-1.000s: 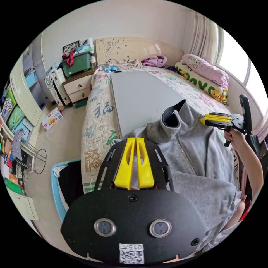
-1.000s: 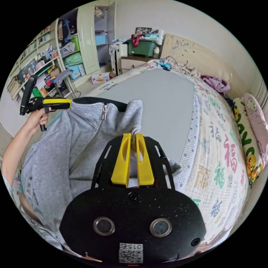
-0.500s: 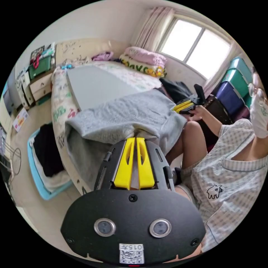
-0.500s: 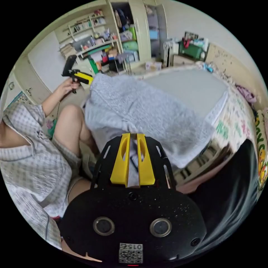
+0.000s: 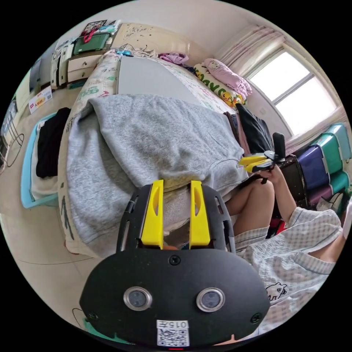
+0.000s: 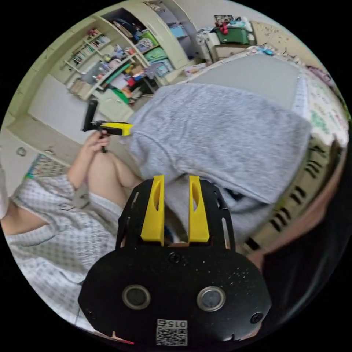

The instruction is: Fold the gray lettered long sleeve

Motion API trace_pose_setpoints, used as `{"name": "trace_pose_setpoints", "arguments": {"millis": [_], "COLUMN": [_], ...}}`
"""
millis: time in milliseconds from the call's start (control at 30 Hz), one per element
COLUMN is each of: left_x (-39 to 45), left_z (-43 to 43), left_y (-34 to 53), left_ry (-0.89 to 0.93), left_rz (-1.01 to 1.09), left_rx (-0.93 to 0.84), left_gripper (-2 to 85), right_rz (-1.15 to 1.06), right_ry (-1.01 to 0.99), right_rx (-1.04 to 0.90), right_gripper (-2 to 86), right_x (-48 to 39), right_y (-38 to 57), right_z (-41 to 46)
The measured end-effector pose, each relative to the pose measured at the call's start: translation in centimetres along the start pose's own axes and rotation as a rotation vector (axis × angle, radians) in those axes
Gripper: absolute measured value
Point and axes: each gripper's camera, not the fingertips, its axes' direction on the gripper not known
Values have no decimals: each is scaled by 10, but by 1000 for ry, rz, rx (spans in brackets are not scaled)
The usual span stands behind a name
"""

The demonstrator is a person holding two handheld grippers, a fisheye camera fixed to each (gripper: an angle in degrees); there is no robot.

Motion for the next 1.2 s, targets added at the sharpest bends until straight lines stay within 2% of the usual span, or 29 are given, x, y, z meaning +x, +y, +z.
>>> {"name": "trace_pose_setpoints", "arguments": {"millis": [100,300,433,533,667,767,900,1067,1200], "left_x": [-7,-7,3,41,94,125,144,162,178], "left_z": [-3,-20,-24,-24,1,7,16,5,-20], "left_y": [13,56,82,90,111,134,154,196,217], "left_ry": [101,251,349,174,-55,-198,-280,-358,-375], "left_rz": [-34,-31,37,204,412,522,578,572,546], "left_rx": [60,147,151,148,37,69,94,216,247], "left_gripper": [100,123,96,101,115,111,100,26,7], "right_rz": [21,100,159,106,5,8,48,83,63], "right_ry": [-215,-103,-35,-3,172,269,443,422,416], "right_rx": [64,203,318,319,311,326,374,452,507], "right_gripper": [94,85,91,108,132,130,75,37,23], "right_x": [35,83,113,120,99,101,109,124,132], "right_y": [-6,9,39,45,38,31,23,23,24], "right_z": [17,20,22,45,88,121,160,166,150]}}
